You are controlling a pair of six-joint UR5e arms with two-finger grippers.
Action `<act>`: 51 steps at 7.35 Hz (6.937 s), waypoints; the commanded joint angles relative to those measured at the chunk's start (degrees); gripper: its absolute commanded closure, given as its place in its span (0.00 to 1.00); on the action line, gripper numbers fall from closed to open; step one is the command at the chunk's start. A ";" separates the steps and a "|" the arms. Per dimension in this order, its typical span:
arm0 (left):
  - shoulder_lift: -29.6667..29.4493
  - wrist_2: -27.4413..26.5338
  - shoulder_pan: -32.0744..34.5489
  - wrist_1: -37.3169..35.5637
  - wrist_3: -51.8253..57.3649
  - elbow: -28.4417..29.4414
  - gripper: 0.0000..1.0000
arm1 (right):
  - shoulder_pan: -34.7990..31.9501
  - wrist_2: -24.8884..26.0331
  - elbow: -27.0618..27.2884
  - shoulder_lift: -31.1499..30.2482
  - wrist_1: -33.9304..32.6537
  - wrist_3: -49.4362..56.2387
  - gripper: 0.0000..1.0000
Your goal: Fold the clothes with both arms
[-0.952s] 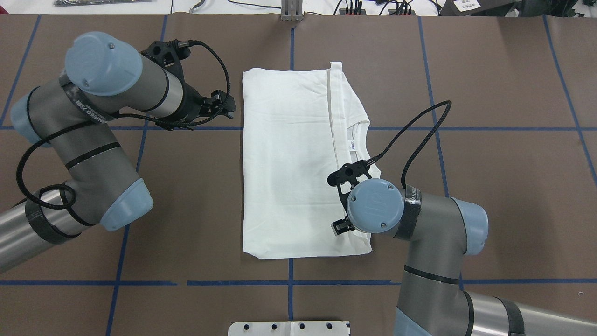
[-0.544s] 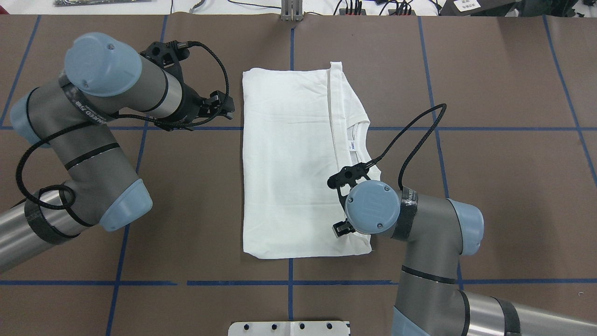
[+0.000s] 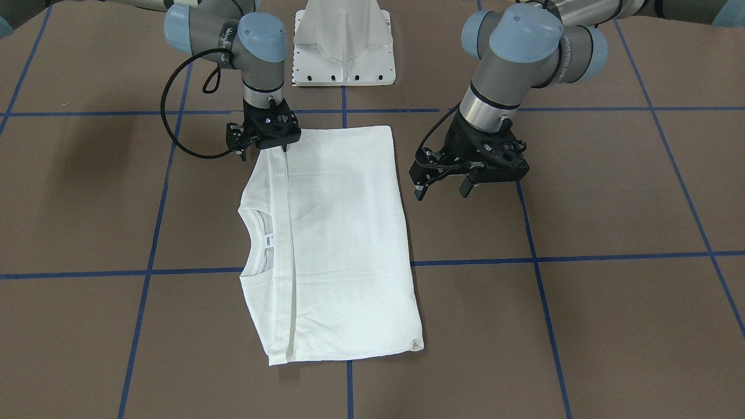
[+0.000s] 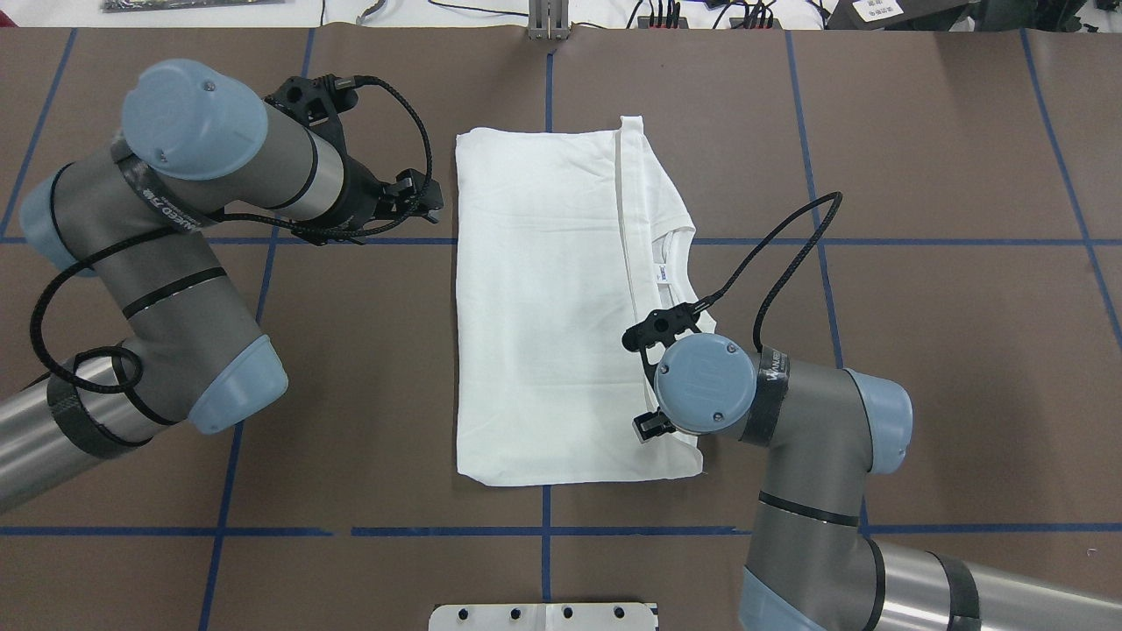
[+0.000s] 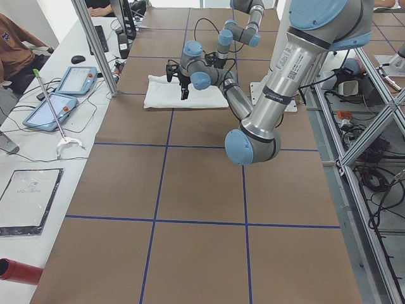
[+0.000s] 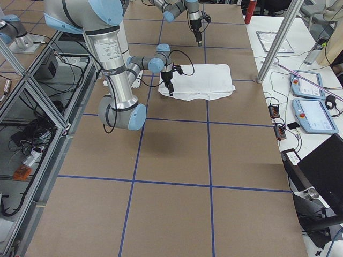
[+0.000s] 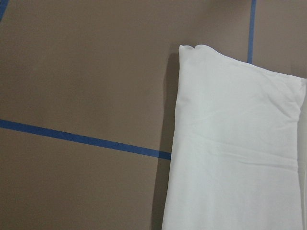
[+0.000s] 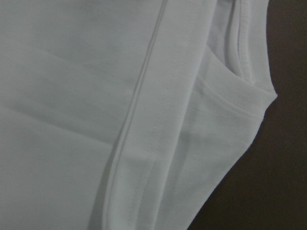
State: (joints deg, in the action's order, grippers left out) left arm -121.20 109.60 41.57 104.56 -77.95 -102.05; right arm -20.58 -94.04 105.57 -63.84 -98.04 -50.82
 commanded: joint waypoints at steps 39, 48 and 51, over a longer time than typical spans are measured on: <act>3.86 -12.04 -25.66 2.14 -26.55 -0.43 0.36 | -9.83 -11.08 13.96 -5.69 1.80 -7.19 0.00; 3.60 -9.76 -24.53 -2.16 -26.20 -4.99 1.00 | -2.38 -9.07 12.03 -4.37 1.97 -29.10 0.00; 3.60 -9.76 -24.00 -2.17 -26.11 -5.09 1.00 | 2.82 -5.02 8.17 -2.62 2.06 -47.46 0.00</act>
State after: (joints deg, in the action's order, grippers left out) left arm -117.56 99.81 17.32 102.46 -104.10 -107.06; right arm -19.44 -100.45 115.60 -67.35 -96.05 -90.31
